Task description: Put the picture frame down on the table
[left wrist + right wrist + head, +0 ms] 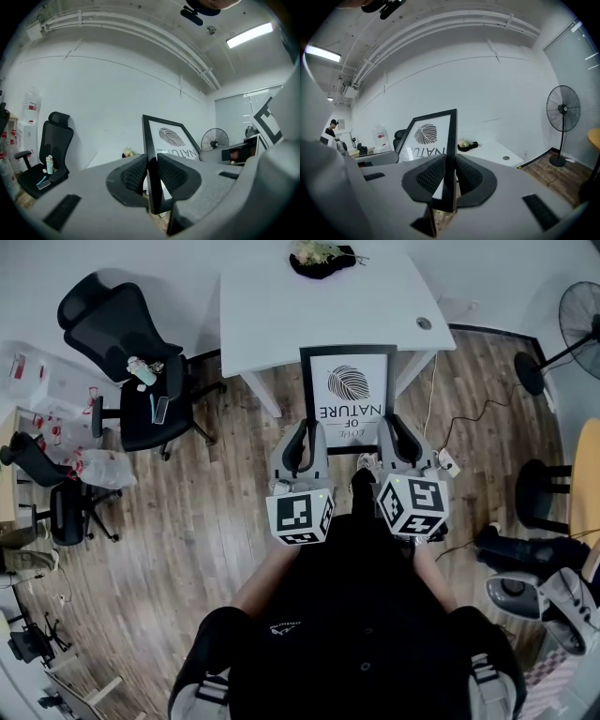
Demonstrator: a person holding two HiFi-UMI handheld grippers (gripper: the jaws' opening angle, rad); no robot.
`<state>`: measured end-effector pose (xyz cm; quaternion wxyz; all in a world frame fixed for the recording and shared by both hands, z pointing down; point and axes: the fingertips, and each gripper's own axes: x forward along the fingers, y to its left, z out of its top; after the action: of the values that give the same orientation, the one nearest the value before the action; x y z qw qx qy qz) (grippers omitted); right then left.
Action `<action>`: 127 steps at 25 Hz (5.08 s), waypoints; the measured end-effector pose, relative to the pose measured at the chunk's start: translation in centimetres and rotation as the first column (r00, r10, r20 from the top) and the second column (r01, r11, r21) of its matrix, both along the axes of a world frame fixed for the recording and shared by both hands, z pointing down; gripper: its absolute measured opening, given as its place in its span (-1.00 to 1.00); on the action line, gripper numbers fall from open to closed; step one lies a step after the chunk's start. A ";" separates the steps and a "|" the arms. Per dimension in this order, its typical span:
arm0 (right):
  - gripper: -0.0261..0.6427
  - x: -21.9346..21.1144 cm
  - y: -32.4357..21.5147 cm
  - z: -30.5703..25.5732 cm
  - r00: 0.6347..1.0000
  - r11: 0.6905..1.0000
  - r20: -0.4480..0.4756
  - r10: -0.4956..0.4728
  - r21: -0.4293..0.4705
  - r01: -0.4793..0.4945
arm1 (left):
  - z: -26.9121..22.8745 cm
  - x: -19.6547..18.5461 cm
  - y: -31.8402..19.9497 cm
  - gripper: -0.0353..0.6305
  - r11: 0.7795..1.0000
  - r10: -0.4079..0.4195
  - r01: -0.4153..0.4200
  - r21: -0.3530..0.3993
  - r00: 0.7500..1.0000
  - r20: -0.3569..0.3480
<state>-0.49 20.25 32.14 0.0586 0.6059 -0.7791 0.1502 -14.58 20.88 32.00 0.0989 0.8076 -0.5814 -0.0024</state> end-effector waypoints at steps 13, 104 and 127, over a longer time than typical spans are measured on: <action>-0.72 -0.9 -9.0 1.2 0.995 0.995 0.009 -0.096 -0.015 0.096 | 1.2 -0.8 -7.6 -0.67 0.994 -0.104 0.104 -0.017 0.994 0.012; -0.72 4.4 -51.1 29.7 0.987 0.766 -0.037 0.155 -0.627 -0.144 | 29.3 5.0 -54.3 -0.66 0.803 0.289 -0.206 -0.559 0.955 0.063; -0.71 4.8 -50.5 36.8 0.987 0.680 -0.019 0.160 -0.723 -0.124 | 36.4 5.8 -54.6 -0.66 0.681 0.347 -0.197 -0.705 0.935 0.074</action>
<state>4.34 -30.30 68.94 0.2621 0.5891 -0.6092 0.4617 -8.82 -33.73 68.44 0.3307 0.7861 -0.4203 0.3099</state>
